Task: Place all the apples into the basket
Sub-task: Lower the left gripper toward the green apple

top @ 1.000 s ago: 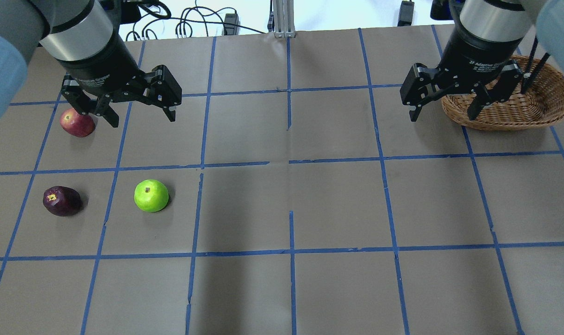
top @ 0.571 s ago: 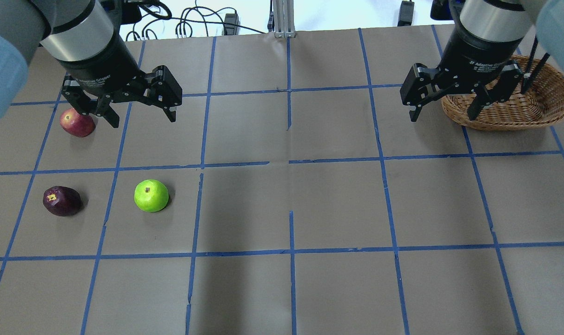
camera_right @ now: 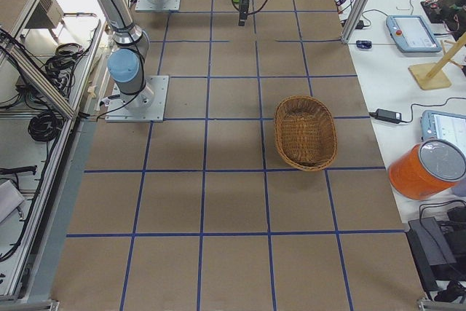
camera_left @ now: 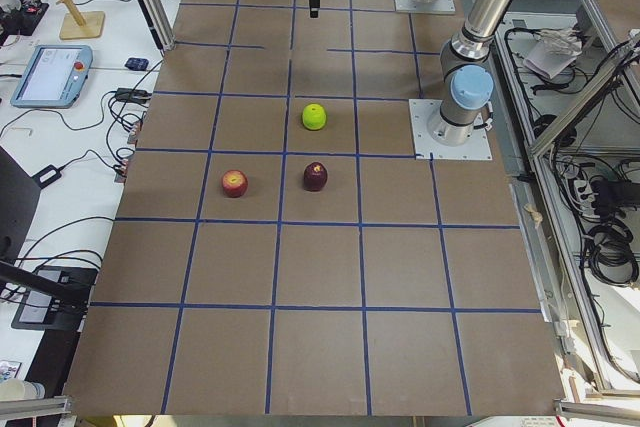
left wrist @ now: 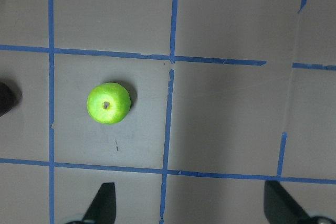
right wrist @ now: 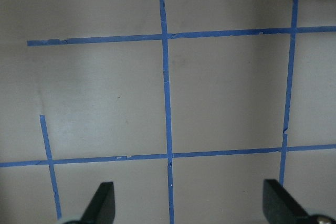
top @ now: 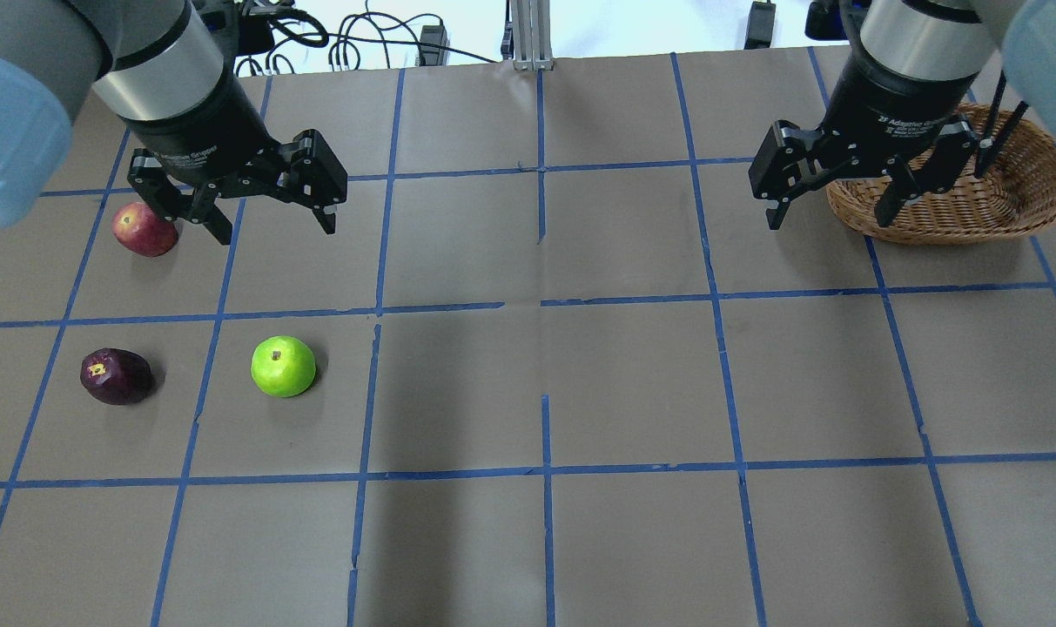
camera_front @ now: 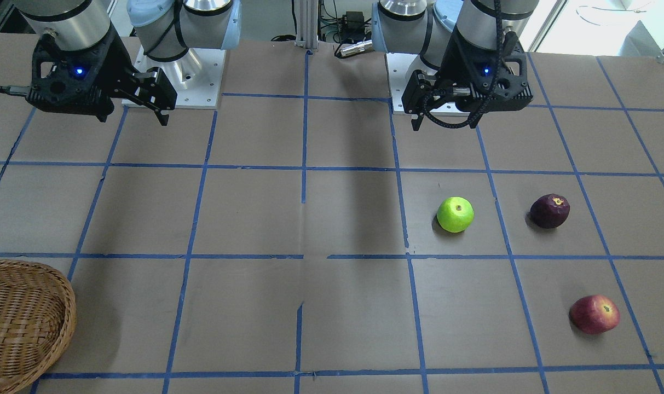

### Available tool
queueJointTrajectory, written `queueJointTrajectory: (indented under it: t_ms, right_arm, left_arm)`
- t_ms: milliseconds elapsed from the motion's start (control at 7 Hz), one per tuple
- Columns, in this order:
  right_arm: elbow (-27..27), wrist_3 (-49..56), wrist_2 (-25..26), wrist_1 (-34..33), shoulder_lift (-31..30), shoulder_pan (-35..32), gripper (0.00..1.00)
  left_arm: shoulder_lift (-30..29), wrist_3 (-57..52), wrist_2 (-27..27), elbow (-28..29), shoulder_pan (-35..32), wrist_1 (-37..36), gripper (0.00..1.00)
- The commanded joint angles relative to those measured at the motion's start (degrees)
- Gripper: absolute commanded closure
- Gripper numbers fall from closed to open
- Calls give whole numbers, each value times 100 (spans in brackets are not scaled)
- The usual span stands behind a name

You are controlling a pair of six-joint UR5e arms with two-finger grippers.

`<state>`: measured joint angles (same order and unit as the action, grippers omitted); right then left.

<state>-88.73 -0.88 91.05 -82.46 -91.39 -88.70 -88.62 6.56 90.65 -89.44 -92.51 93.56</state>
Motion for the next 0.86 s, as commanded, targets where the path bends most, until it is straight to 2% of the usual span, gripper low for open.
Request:
queueJointTrajectory:
  t_ms: [0, 429, 571, 714]
  right_arm:
    - [-4, 0, -9, -7, 8, 2, 0]
    - [-4, 0, 0, -15, 8, 2, 0]
    - [-4, 0, 0, -15, 8, 2, 0]
    - [-4, 0, 0, -15, 8, 2, 0]
  left_arm:
    - [-216, -477, 23, -544, 450, -457, 0]
    - [-594, -2110, 23, -2449, 1373, -2887, 0]
    - [-769, -2246, -29, -3013, 1663, -3487, 0]
    - [-945, -2177, -21, -3279, 1701, -3781, 0]
